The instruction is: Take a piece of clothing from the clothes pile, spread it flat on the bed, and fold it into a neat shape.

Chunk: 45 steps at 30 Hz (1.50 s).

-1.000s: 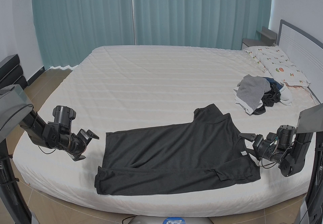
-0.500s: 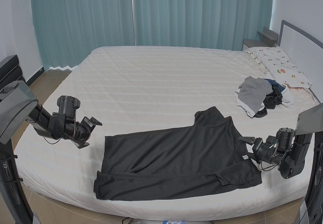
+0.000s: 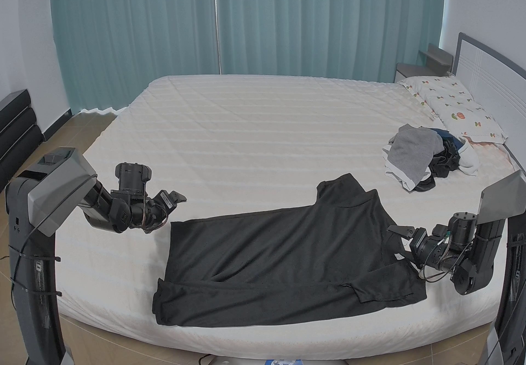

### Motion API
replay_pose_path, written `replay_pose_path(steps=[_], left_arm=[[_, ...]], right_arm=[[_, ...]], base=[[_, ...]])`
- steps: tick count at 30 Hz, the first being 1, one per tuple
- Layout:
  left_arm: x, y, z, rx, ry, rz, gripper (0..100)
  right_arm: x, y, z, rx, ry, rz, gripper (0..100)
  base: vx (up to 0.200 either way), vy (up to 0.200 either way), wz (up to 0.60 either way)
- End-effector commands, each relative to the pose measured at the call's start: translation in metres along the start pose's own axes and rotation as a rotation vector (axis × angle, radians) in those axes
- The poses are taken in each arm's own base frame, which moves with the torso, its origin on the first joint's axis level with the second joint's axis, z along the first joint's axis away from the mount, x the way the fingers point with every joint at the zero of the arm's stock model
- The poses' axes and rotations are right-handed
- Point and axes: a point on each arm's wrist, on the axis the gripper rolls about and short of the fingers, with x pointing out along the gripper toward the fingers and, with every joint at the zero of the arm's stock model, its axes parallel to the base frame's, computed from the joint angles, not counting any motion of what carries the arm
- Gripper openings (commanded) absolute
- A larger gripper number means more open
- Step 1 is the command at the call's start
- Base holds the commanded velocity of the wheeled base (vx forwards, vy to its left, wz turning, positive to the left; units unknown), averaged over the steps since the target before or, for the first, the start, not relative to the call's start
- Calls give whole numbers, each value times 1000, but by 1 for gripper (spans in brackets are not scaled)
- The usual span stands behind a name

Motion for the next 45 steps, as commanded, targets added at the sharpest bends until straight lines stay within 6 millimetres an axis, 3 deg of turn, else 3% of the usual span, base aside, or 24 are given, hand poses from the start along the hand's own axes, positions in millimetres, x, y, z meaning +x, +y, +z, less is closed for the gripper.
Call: replay_pose_path(steps=[1, 8, 24, 25, 36, 45], left_arm=[[16, 19, -20, 40, 25, 35, 100], [24, 19, -37, 116, -15, -29, 100], [33, 22, -41, 137, -34, -21, 100], [33, 22, -41, 137, -34, -21, 0], [35, 15, -22, 101, -190, 27, 0], [-1, -7, -3, 59, -339, -47, 0]], right_arm=[[2, -3, -5, 1, 14, -8, 100], [2, -3, -6, -2, 18, -8, 100], [3, -2, -6, -4, 19, -7, 100], [3, -2, -6, -4, 19, -7, 100], [3, -2, -6, -4, 19, -7, 100], [3, -2, -6, -4, 19, -7, 100]], base=[[0, 0, 0], [0, 0, 0], [0, 0, 0], [0, 0, 0], [0, 0, 0], [0, 0, 0]])
